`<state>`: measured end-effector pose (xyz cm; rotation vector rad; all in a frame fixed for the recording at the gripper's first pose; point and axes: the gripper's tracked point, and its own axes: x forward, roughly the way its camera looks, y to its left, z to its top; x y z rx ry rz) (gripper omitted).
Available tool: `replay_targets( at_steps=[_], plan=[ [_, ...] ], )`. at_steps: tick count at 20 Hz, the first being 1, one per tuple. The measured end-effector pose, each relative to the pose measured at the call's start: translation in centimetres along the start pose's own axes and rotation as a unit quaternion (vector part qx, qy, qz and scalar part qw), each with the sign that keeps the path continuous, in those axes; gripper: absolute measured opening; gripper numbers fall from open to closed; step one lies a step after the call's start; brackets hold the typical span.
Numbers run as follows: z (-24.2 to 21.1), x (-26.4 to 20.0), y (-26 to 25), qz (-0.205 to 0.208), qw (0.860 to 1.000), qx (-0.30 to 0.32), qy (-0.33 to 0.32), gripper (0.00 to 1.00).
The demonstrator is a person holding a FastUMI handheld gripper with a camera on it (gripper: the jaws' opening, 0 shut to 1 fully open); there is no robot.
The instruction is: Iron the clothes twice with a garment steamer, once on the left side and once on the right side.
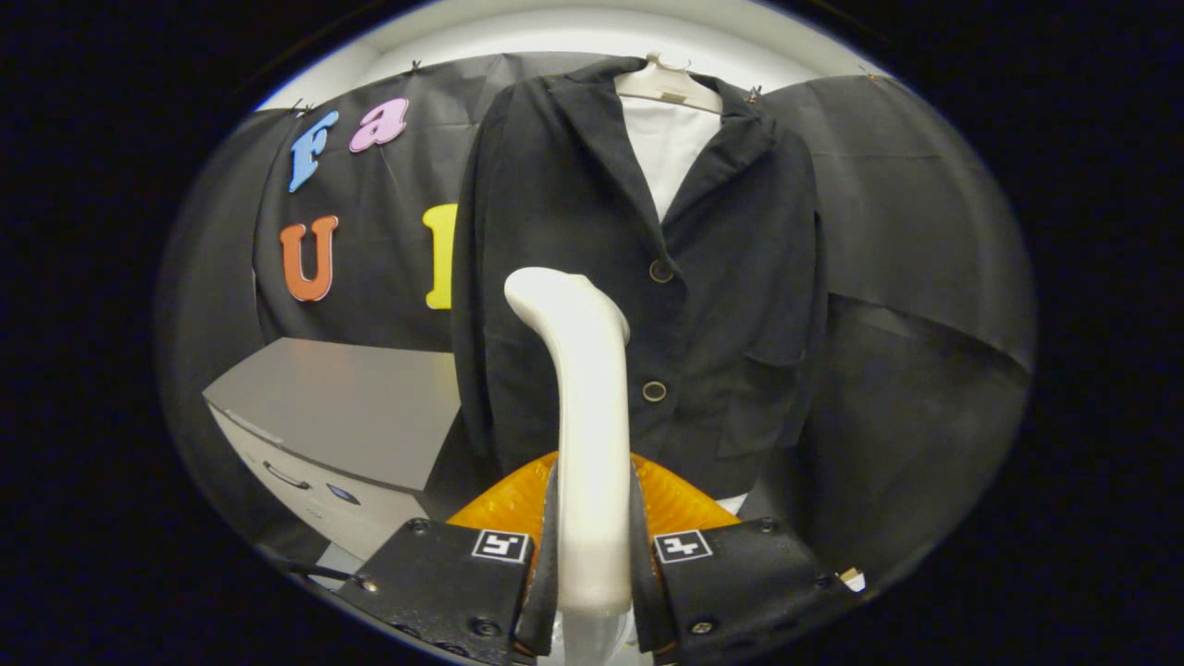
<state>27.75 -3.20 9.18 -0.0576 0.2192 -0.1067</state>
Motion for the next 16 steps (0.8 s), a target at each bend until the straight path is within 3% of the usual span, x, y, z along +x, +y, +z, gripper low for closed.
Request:
replay_targets(
  at_steps=[16],
  plan=[
    [-9.6, 1.7, 0.3, 0.000, 0.996, -0.014, 0.087, 0.36]
  ],
)
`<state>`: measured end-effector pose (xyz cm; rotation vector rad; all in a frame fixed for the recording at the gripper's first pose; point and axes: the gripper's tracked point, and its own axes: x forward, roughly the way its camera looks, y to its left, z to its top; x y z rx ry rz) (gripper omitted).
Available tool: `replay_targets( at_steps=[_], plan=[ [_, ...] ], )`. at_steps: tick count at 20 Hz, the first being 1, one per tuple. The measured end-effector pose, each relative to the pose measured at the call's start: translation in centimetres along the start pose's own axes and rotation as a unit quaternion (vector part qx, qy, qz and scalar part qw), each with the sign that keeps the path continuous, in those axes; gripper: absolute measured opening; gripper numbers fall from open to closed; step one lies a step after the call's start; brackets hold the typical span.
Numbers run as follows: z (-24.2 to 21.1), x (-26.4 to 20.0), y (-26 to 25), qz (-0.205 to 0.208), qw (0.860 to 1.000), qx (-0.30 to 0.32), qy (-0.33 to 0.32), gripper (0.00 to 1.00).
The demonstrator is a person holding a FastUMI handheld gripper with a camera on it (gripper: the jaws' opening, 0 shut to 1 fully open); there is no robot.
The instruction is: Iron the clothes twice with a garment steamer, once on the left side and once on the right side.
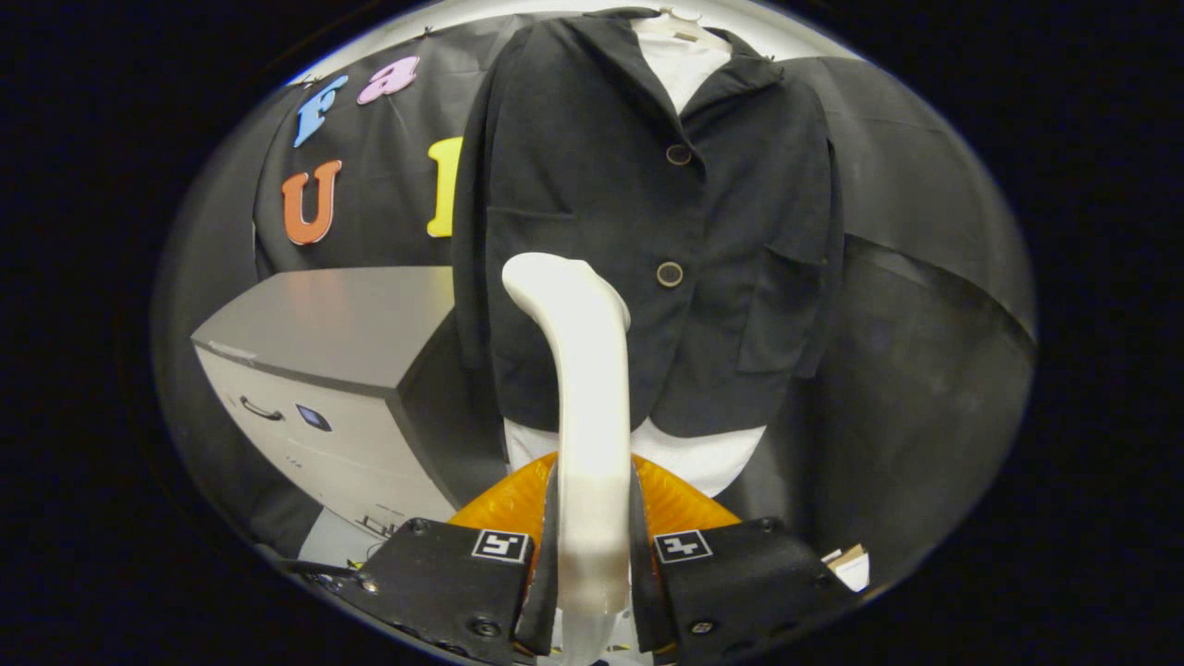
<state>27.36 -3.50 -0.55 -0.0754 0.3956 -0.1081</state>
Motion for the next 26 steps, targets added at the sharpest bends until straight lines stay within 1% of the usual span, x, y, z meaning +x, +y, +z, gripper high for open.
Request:
replay_targets(
  at_steps=[8, 15, 20, 26],
  plan=[
    [-3.7, 1.3, 0.0, -0.001, 0.999, -0.012, 0.040, 0.36],
    [-3.8, 0.3, -0.2, 0.008, 0.999, 0.001, 0.043, 0.36],
    [-2.0, -2.7, -2.3, 0.018, 0.999, 0.030, 0.013, 0.36],
    [2.9, -7.4, -8.4, 0.003, 0.996, 0.079, -0.047, 0.36]
  ],
)
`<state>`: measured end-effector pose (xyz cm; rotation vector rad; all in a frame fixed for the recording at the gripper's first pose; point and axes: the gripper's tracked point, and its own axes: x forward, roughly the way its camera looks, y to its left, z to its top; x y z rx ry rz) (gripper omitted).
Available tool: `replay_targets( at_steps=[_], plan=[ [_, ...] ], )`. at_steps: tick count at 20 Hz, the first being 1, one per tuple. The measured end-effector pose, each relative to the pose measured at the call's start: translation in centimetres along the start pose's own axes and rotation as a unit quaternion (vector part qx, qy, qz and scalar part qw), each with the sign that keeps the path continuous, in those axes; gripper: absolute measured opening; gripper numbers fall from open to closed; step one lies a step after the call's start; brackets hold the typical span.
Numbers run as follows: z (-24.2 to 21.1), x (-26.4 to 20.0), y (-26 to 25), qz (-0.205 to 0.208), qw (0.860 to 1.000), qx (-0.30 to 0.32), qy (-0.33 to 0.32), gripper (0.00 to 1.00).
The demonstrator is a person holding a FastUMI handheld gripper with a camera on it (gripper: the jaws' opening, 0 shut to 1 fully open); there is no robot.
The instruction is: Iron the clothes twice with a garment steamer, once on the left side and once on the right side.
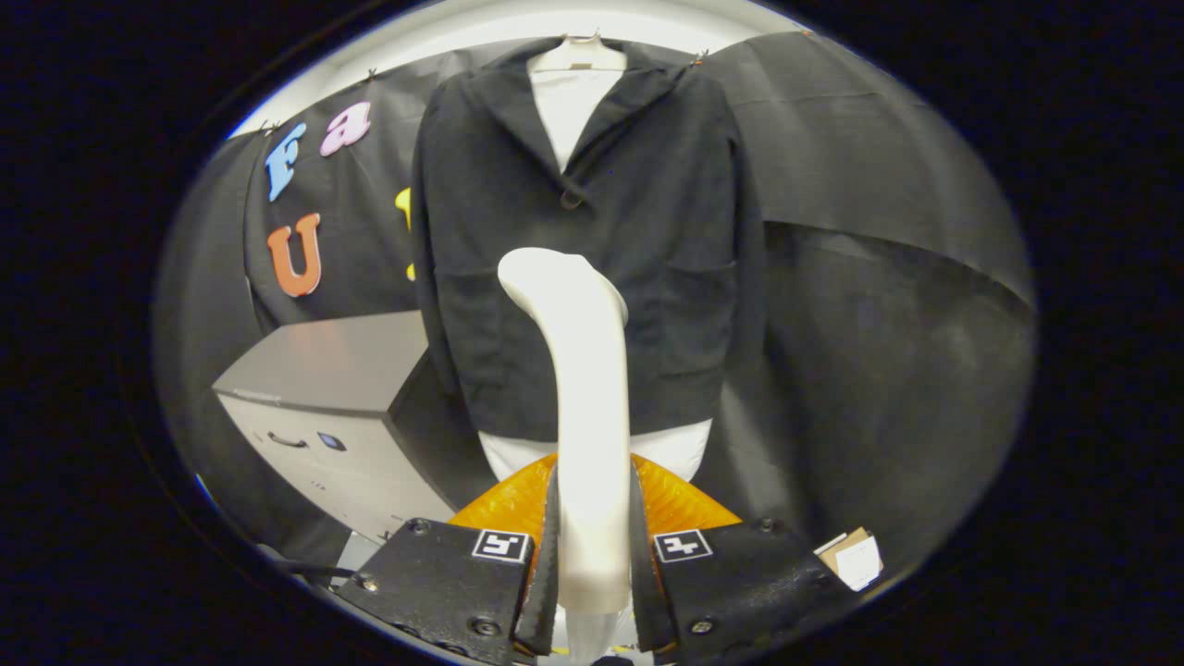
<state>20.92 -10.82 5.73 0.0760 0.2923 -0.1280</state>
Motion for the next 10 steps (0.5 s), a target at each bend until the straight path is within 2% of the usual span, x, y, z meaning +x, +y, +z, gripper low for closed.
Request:
replay_targets(
  at_steps=[10],
  plan=[
    [14.8, -3.3, -7.1, -0.037, 0.989, 0.069, -0.123, 0.36]
  ],
)
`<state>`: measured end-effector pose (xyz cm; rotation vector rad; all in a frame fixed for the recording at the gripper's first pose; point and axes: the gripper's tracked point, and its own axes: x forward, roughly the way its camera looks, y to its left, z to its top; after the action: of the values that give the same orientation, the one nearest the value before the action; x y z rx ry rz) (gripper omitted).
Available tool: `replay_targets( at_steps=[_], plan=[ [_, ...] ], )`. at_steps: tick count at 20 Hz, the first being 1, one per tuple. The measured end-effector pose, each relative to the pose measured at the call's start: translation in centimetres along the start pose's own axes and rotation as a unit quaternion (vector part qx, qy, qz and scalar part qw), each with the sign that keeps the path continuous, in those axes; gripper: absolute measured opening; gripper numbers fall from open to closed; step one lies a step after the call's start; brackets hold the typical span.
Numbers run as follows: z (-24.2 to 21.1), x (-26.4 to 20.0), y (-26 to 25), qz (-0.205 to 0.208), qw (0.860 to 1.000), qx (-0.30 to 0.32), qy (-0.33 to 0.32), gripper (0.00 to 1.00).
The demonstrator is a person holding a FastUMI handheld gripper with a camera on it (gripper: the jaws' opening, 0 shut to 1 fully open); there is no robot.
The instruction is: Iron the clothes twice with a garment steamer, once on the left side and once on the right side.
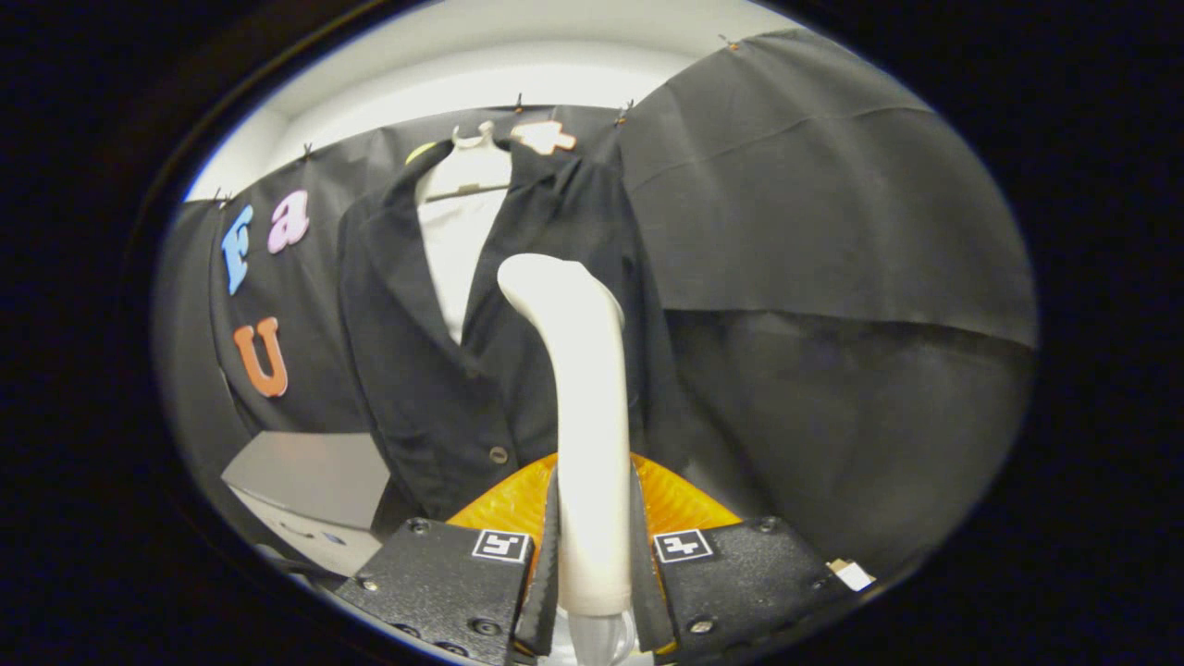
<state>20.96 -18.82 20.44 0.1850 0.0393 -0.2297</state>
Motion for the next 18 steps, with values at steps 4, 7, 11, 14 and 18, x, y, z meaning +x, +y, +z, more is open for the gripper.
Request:
replay_targets(
  at_steps=[4, 7, 11, 14, 18],
  plan=[
    [6.0, 1.5, -0.1, -0.008, 0.999, 0.024, -0.043, 0.36],
    [8.8, 2.5, 0.0, -0.019, 0.997, 0.026, -0.064, 0.36],
    [10.6, 4.8, 1.7, -0.025, 0.997, 0.017, -0.072, 0.36],
    [10.0, 5.8, 3.0, -0.032, 0.998, 0.009, -0.059, 0.36],
    [8.7, 7.0, 4.3, -0.039, 0.998, -0.016, -0.047, 0.36]
  ],
)
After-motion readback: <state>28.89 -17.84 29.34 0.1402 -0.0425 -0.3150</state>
